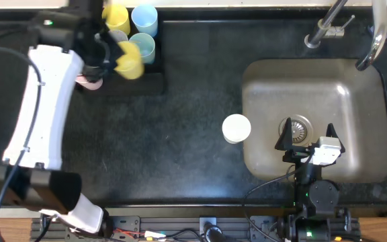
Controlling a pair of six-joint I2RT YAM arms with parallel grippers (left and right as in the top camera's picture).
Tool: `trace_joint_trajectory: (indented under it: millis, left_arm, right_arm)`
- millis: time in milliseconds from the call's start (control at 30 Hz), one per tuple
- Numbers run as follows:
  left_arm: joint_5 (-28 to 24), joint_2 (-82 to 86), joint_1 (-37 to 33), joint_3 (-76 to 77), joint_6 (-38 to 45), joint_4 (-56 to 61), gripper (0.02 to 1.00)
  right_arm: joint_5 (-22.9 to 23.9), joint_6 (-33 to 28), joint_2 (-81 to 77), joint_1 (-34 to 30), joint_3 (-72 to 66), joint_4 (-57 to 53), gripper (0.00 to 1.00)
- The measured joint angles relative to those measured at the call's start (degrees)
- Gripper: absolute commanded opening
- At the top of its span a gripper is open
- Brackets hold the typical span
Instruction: Store Cups
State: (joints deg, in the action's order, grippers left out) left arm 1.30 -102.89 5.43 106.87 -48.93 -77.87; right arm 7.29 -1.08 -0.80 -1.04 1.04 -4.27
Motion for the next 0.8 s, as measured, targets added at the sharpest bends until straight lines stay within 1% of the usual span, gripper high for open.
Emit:
trace_joint_trajectory:
  millis: [100,200,500,800]
  left_arm:
    - [-0.02,-0.26,-3.04,-2.82,-0.35,1.46,0.036]
    - [0.07,-0.26,-4.35,-3.78,-0.46,2.47,0.036]
    - [0.48,-0.92,-4.46,-3.78,-0.46,2.69,0.036]
    - [0.48,-5.79,-4.48,-3.78,-0.46,4.07,0.036]
  right_arm:
    - [0.0,0.02,0.0,0.0,0.0,0.0,0.998]
    - [0.0,-0.02,0.0,0.0,0.0,0.0,0.998]
    - [0.0,0.0,0.0,0.0,0.0,0.0,0.998]
    - [-0.02,0.0,0.0,0.0,0.0,0.0,0.996]
